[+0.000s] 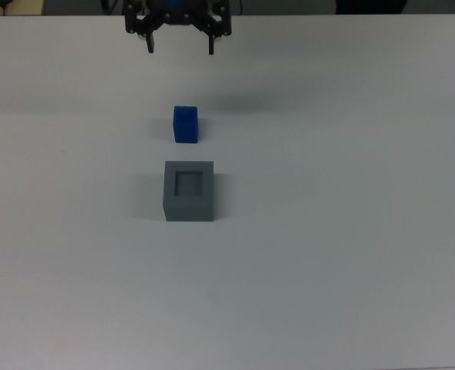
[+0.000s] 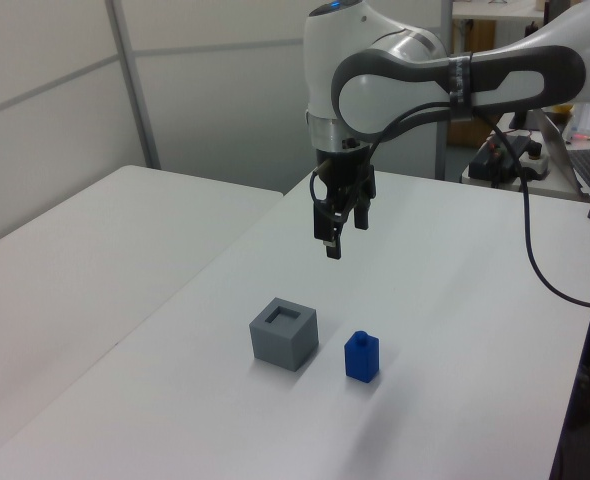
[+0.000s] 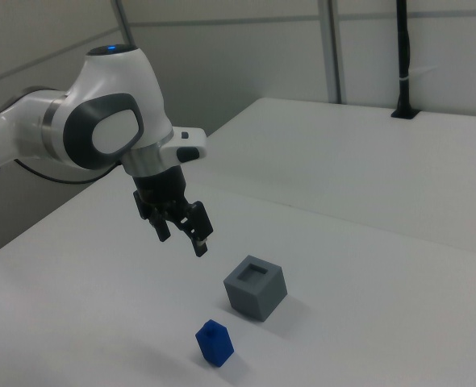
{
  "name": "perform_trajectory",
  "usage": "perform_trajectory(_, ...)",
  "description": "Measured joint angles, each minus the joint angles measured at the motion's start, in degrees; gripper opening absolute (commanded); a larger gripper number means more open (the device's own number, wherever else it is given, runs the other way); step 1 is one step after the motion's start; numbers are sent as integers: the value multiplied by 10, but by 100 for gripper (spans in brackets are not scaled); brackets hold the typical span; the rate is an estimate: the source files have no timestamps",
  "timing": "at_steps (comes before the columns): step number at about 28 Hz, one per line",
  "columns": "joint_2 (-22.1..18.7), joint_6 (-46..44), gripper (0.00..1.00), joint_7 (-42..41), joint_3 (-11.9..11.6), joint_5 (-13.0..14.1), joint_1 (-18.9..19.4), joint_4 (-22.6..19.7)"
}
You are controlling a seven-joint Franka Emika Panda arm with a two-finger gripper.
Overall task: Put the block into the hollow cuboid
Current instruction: 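Lower the open gripper down onto the blue block, then close the gripper on the blue block's upper end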
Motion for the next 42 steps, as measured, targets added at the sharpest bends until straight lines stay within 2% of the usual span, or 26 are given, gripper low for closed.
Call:
perform_trajectory(8,8,5,100,0,3,0,0,-2)
perform_trajectory(15,19,36,100,-2,3,0,-6,-25)
perform_trajectory(22,37,90,100,-63,2,0,-23,-52)
perform_trajectory(27,58,151,100,-69,3,0,-24,-83)
perform_trajectory(32,64,213,100,-53,4,0,-22,-140)
perform_trajectory(36,64,230,100,-37,5,0,-22,-177)
perform_trajectory(42,64,230,100,-18,5,0,-22,-200)
